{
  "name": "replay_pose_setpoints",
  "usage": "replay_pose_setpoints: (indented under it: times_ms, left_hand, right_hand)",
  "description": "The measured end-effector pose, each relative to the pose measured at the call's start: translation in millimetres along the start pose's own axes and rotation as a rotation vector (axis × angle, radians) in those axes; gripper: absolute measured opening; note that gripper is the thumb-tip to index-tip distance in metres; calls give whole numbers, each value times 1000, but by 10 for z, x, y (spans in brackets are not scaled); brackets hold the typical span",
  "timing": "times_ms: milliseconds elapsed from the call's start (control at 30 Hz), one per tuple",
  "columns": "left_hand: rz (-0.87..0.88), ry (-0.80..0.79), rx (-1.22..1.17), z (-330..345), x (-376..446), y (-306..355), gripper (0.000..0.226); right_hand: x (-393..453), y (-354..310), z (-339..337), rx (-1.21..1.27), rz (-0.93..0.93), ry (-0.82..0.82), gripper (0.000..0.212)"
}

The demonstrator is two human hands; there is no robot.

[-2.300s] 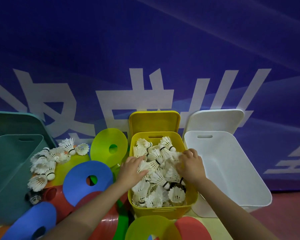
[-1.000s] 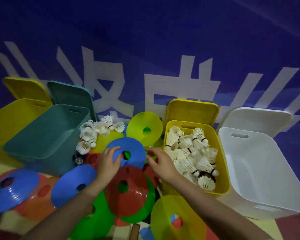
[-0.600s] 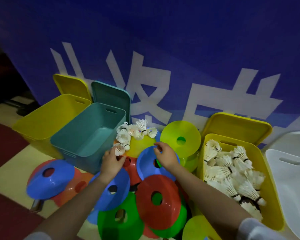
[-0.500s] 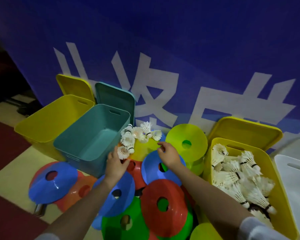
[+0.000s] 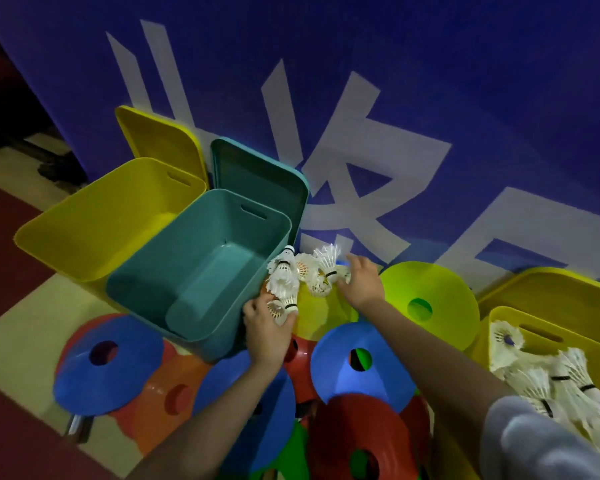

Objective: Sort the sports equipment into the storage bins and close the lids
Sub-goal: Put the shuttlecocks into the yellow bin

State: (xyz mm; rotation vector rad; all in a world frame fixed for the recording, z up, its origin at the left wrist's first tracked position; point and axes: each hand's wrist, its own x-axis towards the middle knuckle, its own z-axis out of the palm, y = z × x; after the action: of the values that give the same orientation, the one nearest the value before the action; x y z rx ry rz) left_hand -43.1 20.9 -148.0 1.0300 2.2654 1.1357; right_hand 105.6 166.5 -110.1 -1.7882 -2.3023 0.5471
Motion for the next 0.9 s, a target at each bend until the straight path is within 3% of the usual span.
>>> replay_pose_setpoints:
  times_ms: [167,400,567,767,900]
  left_hand:
    - [32,-5,-51,-23,5,-57,44]
    - [112,-61,-51,-230,-81,-97,47]
    - [94,-72,-93,-389,-219,-16,41]
    - [120,-144,-143,-613,-464,169,39]
    - [179,-217,-192,-694,-637,400,41]
  right_hand:
    - [254,16,174,-110,42,-149,57]
    - [162,188,91,-74,60,-206,59]
    - [4,179,-4,-34,173,-270,63]
    - [-205,45,-404,179,182,-166,32]
    - [-547,59,-707,371,106,-9,42]
